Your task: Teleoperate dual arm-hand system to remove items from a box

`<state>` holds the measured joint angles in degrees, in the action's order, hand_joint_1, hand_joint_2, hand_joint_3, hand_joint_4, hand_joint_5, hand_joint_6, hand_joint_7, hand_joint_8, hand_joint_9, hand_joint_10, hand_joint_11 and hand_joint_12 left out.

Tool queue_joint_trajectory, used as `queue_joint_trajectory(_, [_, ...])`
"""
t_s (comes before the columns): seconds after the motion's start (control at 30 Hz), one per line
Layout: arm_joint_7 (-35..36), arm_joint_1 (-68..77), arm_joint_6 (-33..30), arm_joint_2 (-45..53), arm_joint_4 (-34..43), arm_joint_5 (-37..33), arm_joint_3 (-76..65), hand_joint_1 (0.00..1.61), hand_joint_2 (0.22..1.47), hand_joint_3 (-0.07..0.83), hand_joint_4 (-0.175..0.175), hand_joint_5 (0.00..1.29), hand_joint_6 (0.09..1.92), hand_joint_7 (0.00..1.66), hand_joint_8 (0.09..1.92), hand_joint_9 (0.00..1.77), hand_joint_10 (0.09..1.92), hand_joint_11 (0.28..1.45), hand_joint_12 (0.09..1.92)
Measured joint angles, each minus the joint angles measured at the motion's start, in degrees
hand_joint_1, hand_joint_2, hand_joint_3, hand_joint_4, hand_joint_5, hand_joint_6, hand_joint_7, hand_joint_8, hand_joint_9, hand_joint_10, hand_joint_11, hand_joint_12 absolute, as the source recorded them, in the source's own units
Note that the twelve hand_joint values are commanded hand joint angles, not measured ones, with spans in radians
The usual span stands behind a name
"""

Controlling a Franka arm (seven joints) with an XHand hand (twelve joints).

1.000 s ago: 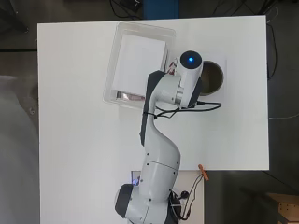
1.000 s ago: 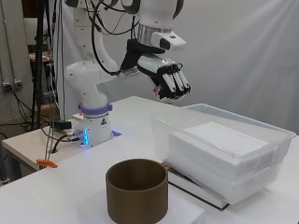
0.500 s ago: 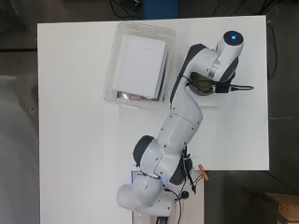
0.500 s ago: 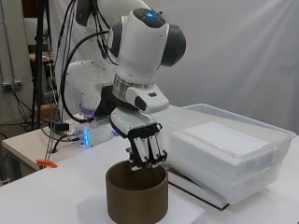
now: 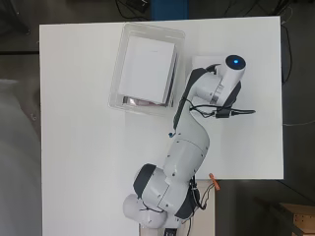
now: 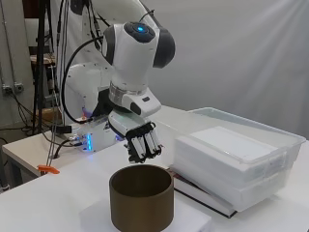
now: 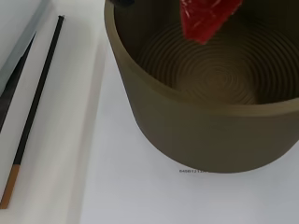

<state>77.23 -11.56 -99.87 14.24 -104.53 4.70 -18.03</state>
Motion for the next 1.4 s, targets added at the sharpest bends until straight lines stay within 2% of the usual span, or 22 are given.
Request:
queue_joint_trajectory(0.03, [-0.3,0.0,0.0,0.6,0.6,-0.1,0.3,1.17,1.29,0.001,-0.175,0.66,1.27,0.72,1.67,0.95,1.79,0.66,1.65])
queue_joint_trajectory(0.1, [-1.2,-0.1,0.0,1.6,2.0,-0.1,1.0,1.17,1.29,0.001,-0.175,0.66,1.39,0.70,1.58,0.94,1.78,0.65,1.64])
queue_joint_trajectory(0.2, [-3.7,-0.1,-0.4,2.1,2.5,0.6,1.2,1.18,1.29,0.000,-0.175,0.66,1.26,0.72,1.66,0.90,1.72,0.62,1.58])
queue_joint_trajectory(0.23, [-4.0,-0.3,-0.4,2.4,2.9,0.4,1.1,0.94,1.19,-0.012,-0.107,0.53,0.89,0.63,1.21,0.81,1.28,0.58,1.17])
queue_joint_trajectory(0.27, [-3.9,-0.4,-0.3,2.8,3.2,0.2,1.0,0.66,1.01,-0.027,-0.057,0.32,0.51,0.39,0.70,0.53,0.79,0.50,0.72])
queue_joint_trajectory(0.3, [-4.0,-0.5,-0.1,3.2,3.6,0.0,0.9,0.41,0.90,-0.021,-0.039,0.17,0.26,0.21,0.37,0.33,0.46,0.46,0.40])
queue_joint_trajectory(0.33, [-5.1,-0.5,0.2,3.5,3.8,0.5,1.0,0.22,0.84,-0.013,-0.037,0.08,0.13,0.10,0.18,0.23,0.26,0.44,0.21])
queue_joint_trajectory(0.37, [-7.2,-0.4,0.4,3.8,3.9,1.5,1.1,0.11,0.81,-0.008,-0.038,0.04,0.09,0.05,0.09,0.18,0.15,0.45,0.11])
queue_joint_trajectory(0.4, [-10.1,-0.4,0.2,4.0,3.8,2.6,1.2,0.05,0.79,-0.006,-0.039,0.02,0.09,0.02,0.09,0.16,0.09,0.45,0.09])
queue_joint_trajectory(0.5, [-16.1,-0.6,-2.8,3.7,2.7,3.3,1.4,0.01,0.77,-0.005,-0.033,0.00,0.09,0.00,0.09,0.13,0.09,0.44,0.09])
queue_joint_trajectory(0.7, [-6.7,-0.6,-3.4,2.5,5.0,0.0,3.6,0.00,0.73,-0.016,-0.013,0.00,0.09,0.00,0.09,0.14,0.09,0.43,0.09])
queue_joint_trajectory(0.8, [-5.6,-0.2,-4.1,0.2,7.2,-3.7,5.8,0.00,0.73,-0.006,-0.004,0.00,0.09,0.07,0.09,0.20,0.09,0.43,0.09])
queue_joint_trajectory(0.9, [-5.4,0.5,-5.0,-3.8,6.5,-3.8,9.3,0.00,0.73,-0.002,0.000,0.00,0.09,0.10,0.09,0.25,0.09,0.44,0.09])
queue_joint_trajectory(1.13, [-8.3,3.2,-5.0,-16.9,-1.4,-2.0,19.8,0.00,0.73,0.001,0.001,0.00,0.09,0.12,0.09,0.28,0.09,0.45,0.09])
queue_joint_trajectory(1.4, [-8.5,6.1,-4.5,-25.4,-8.9,-4.7,27.4,0.00,0.73,0.000,-0.008,0.00,0.09,0.11,0.09,0.27,0.09,0.46,0.09])
